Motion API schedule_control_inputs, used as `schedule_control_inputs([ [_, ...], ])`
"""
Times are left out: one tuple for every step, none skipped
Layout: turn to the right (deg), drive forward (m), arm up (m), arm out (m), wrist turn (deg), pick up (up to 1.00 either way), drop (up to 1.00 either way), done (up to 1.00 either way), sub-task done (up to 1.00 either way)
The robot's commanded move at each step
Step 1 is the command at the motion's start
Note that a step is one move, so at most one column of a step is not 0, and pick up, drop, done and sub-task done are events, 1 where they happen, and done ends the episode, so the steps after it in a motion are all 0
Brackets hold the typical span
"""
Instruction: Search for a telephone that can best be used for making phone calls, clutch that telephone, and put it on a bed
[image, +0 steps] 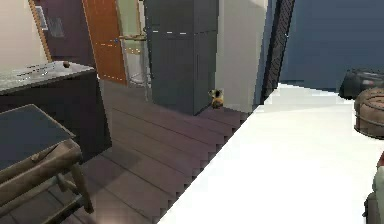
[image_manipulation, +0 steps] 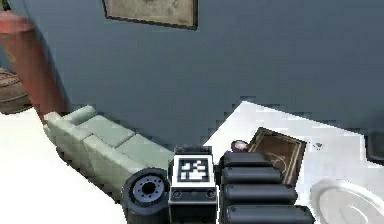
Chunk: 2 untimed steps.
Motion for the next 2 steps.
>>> schedule_control_inputs([
  [-9.0, 0.00, 0.00, 0.00, 0.0, 0.00, 0.00, 0.00, 0.00],
  [0.0, 1.00, 0.00, 0.00, 0.0, 0.00, 0.00, 0.00, 0.00],
])
